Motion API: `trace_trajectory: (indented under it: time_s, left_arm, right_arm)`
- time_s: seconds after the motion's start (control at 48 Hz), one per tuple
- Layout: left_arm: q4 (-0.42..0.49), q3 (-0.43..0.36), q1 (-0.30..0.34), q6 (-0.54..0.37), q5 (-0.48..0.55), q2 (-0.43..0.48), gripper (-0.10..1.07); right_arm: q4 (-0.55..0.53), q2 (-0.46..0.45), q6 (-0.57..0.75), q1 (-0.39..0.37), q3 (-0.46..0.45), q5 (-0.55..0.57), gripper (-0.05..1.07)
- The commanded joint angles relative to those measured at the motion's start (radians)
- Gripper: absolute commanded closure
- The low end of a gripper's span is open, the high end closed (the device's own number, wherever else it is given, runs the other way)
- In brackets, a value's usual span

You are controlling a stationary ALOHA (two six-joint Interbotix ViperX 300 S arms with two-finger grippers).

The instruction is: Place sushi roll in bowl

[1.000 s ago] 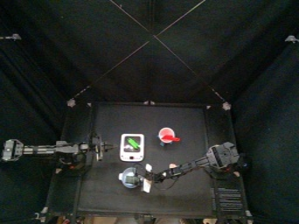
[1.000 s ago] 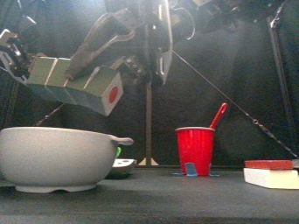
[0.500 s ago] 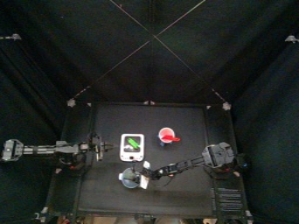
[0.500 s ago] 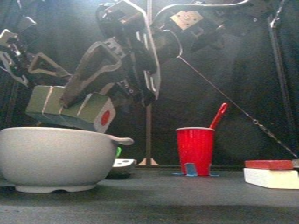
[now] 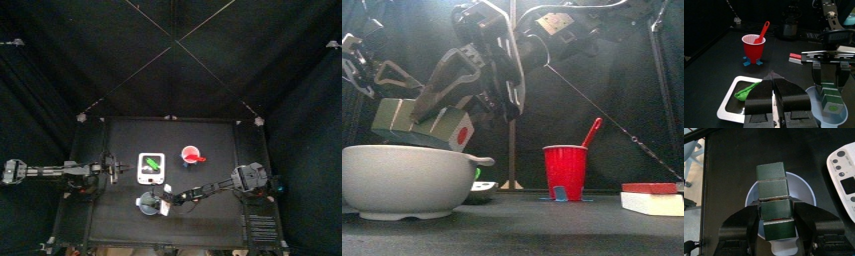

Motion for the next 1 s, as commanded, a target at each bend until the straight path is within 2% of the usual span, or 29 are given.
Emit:
trace_trajectory:
  time_s: [0.0,0.25,0.979]
  left_arm:
    - [-0.002,-0.012,0.003,0.002,-0.009,0.002,0.65]
    - [-0.002,-0.012,0.003,0.002,-0.009,0.003,0.65]
    - [-0.002,-0.012,0.003,0.002,-0.009,0.002,0.65]
  right_arm:
    - [0.002,-0.021,0.000,-0.003,-0.028,-0.002,0.24]
    - [0.002,-0.021,0.000,-0.005,-0.028,0.002,0.20]
    - [0.012,-0.021,-0.002,-0.009,-0.026,0.002,0.20]
